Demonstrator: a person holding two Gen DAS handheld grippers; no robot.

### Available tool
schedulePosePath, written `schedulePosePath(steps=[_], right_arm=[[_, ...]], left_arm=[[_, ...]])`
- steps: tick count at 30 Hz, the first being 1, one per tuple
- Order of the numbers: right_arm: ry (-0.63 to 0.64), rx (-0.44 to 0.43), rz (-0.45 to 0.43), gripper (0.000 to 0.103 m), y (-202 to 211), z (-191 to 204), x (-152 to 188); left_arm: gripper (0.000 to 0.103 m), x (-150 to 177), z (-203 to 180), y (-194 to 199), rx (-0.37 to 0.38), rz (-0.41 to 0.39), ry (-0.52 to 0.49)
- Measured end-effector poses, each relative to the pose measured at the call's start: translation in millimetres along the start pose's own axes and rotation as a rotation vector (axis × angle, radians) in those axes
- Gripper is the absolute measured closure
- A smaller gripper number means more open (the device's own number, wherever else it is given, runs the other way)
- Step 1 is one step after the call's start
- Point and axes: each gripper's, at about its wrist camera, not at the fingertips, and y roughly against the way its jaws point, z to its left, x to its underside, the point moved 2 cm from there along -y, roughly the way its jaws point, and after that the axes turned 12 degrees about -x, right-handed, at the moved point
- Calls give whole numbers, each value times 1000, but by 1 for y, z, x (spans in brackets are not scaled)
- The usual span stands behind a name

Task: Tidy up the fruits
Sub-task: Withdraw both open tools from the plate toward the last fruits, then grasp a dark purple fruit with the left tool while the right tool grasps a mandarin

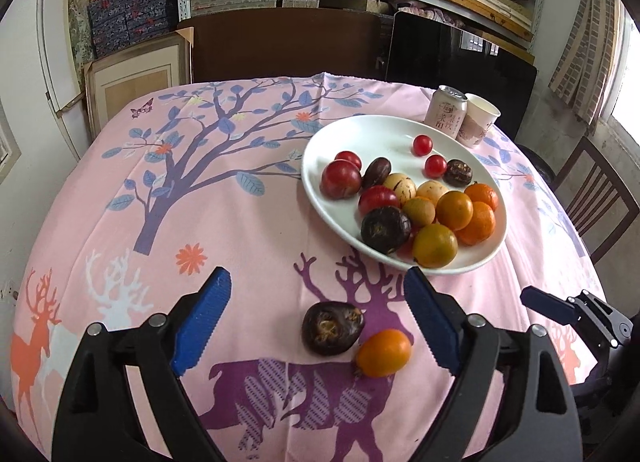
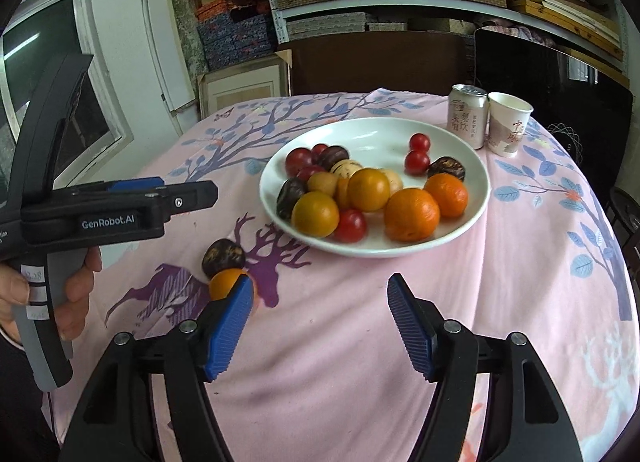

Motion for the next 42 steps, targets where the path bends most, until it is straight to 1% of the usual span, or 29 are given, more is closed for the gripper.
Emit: schedulePosePath(steps=[4, 7, 12, 16, 17, 19, 20, 21, 23, 25, 26, 28, 34, 35, 37, 38, 39, 40, 42], right_arm=[[74, -10, 78, 33, -22, 30, 13], [96, -29, 121, 33, -41, 45, 18], [114, -49, 162, 33, -68, 65, 20], [98, -54, 179, 33, -87, 69, 15], [95, -58, 179, 34, -90, 70, 14], [109, -42, 177, 43, -95, 72, 12], [121, -20, 173, 56, -97, 72, 10], [123, -11, 176, 58, -97, 70, 8], [108, -30, 170, 58, -93, 66, 8], [101, -8, 150, 58, -83, 60, 10], [85, -17, 143, 58, -77, 55, 11], [51, -31, 127, 58, -64, 42, 13], [-74, -19, 69, 58, -34, -3, 23], [-95, -22, 66, 58, -32, -9, 25], [-130, -36, 58, 58, -29, -16, 27], [-139, -43, 54, 58, -28, -19, 27], [-143, -46, 48, 58, -26, -20, 27], [-142, -49, 44, 58, -25, -19, 27], [-141, -57, 36, 58, -22, -20, 27]], left_arm=[[17, 13, 15, 0, -9, 14, 3], [17, 20, 27, -3, -15, 28, 14], [17, 30, 43, -11, -19, 51, 28], [17, 33, 50, -18, -21, 70, 29], [17, 34, 51, -20, -23, 75, 27], [17, 34, 51, -23, -24, 83, 24], [17, 35, 50, -25, -24, 86, 20], [17, 35, 48, -26, -24, 89, 15], [17, 36, 44, -29, -32, 90, 3], [17, 38, 38, -32, -28, 91, -12], [17, 39, 33, -33, -22, 93, -26], [17, 40, 23, -36, -25, 95, -61], [17, 41, -9, -48, -34, 101, -127], [18, 41, -13, -51, -38, 102, -132], [32, 41, -21, -56, -25, 103, -143], [43, 42, -25, -59, -3, 106, -153], [55, 42, -27, -57, -2, 83, -155], [59, 42, -29, -56, 8, 81, -164], [59, 41, -31, -54, 1, 99, -173]])
